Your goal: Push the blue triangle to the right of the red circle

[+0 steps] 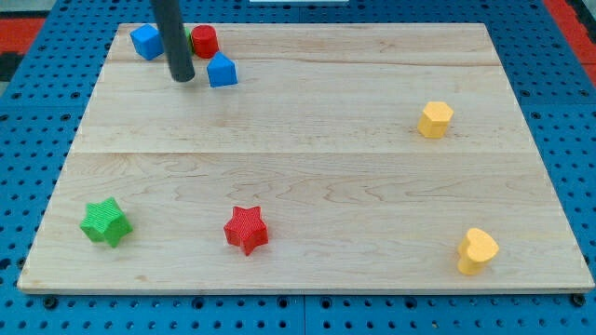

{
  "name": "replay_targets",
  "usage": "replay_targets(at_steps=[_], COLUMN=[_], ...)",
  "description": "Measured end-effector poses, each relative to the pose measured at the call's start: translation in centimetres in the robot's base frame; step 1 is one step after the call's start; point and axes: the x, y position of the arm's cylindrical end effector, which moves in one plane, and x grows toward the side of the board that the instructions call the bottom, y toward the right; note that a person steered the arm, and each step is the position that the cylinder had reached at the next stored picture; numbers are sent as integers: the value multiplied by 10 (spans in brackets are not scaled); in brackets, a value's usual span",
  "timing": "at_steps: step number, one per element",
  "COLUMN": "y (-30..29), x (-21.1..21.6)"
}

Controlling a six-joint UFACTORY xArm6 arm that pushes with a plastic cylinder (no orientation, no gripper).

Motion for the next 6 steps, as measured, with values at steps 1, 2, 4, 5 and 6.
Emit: replay_targets(at_steps=[1,2,4,5,6], y=[41,43,74,74,73], x=[21,-6,-32,-56,-66])
